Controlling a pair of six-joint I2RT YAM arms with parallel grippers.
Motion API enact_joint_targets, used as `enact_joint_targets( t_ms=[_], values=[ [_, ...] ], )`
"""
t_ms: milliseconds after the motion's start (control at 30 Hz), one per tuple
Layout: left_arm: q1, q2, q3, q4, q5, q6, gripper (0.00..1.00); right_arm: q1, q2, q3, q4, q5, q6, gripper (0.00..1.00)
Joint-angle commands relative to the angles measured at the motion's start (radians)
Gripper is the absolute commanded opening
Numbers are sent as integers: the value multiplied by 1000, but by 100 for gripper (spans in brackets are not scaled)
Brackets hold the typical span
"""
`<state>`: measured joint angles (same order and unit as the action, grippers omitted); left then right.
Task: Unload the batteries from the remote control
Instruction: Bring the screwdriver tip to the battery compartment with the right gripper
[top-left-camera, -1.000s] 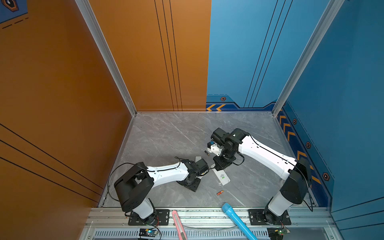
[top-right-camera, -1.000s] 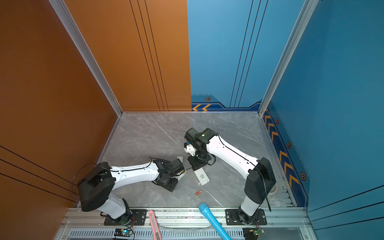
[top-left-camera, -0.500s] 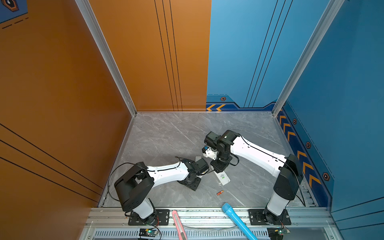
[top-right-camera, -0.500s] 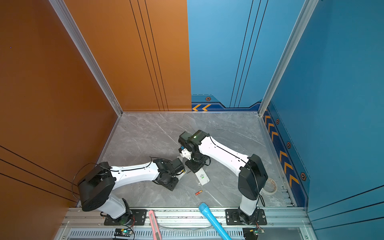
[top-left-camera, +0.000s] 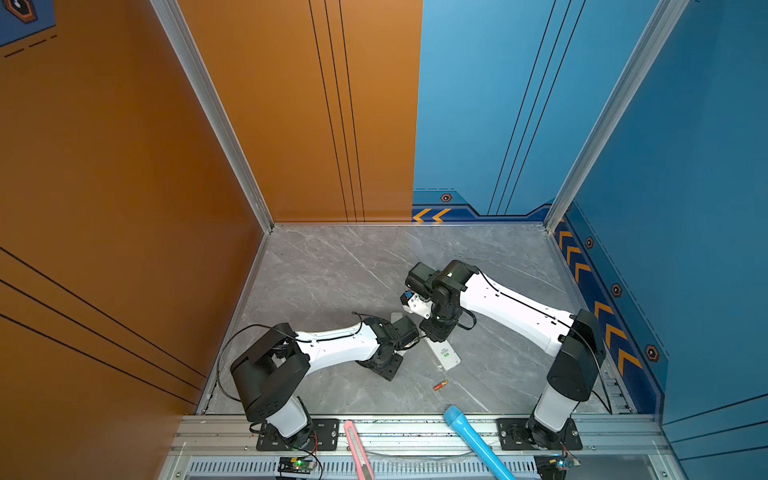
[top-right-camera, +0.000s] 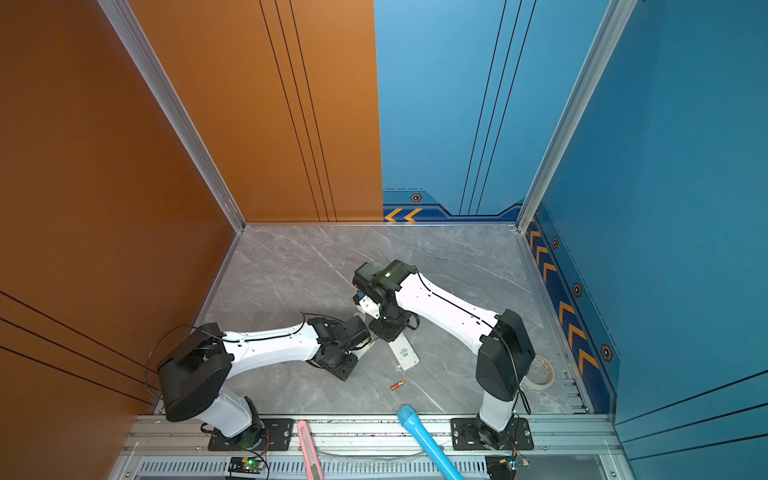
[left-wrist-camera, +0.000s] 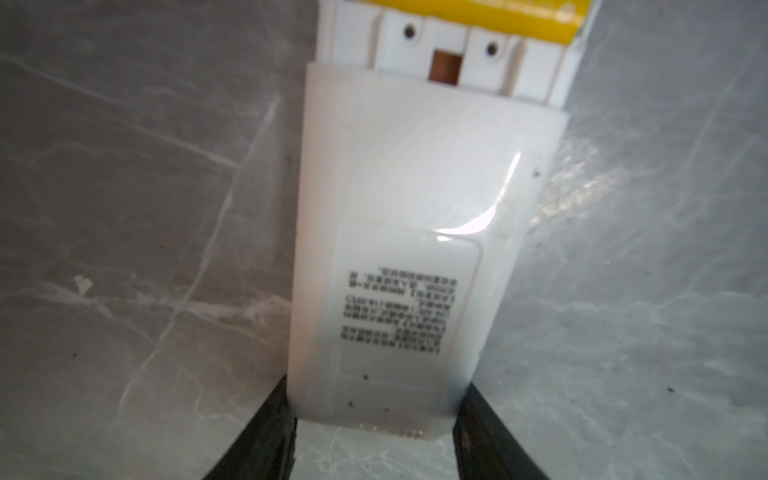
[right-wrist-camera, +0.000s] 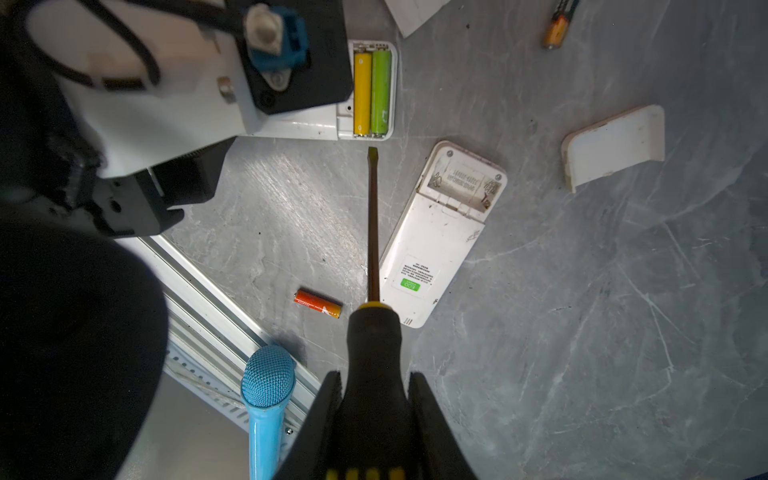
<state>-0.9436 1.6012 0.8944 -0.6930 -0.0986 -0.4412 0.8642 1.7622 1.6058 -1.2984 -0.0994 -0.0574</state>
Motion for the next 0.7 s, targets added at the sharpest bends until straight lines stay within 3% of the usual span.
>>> enact_joint_targets(
  t_ms=[0, 667],
  values=[
    [-6, 46, -5, 36, -77, 9, 30, 5, 27, 22, 10, 11, -28, 0],
    [-19, 49, -12, 43, -76, 9, 28, -3, 34, -1, 35, 16, -27, 0]
  ],
)
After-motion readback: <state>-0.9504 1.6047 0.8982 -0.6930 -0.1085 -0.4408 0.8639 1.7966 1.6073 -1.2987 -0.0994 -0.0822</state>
